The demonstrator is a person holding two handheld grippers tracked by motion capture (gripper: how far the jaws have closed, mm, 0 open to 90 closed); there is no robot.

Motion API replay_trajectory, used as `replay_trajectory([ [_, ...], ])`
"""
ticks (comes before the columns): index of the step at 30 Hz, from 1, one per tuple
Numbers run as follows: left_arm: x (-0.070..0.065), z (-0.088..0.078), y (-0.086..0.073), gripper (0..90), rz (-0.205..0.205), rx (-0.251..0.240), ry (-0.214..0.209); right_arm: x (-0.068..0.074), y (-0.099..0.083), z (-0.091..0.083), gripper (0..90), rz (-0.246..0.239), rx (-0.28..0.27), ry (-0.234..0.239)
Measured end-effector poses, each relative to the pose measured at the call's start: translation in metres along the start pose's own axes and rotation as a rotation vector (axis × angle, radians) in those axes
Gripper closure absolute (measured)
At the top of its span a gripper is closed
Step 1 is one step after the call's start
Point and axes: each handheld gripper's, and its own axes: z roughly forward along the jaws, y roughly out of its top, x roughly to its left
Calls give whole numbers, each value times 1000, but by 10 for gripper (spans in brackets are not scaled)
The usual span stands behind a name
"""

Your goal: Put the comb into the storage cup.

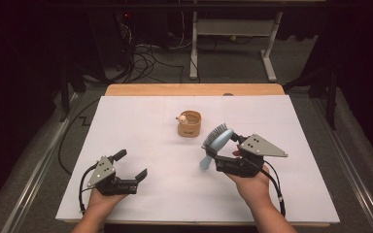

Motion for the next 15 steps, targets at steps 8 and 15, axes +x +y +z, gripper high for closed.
replay_trajectory([
  [8, -4, 2, -1, 0, 22, 13, -13, -10, -2, -8, 206, 6, -5, -26],
  [15, -1, 1, 0, 0, 14, 11, -6, -22, 0, -17, 206, 7, -13, -57],
])
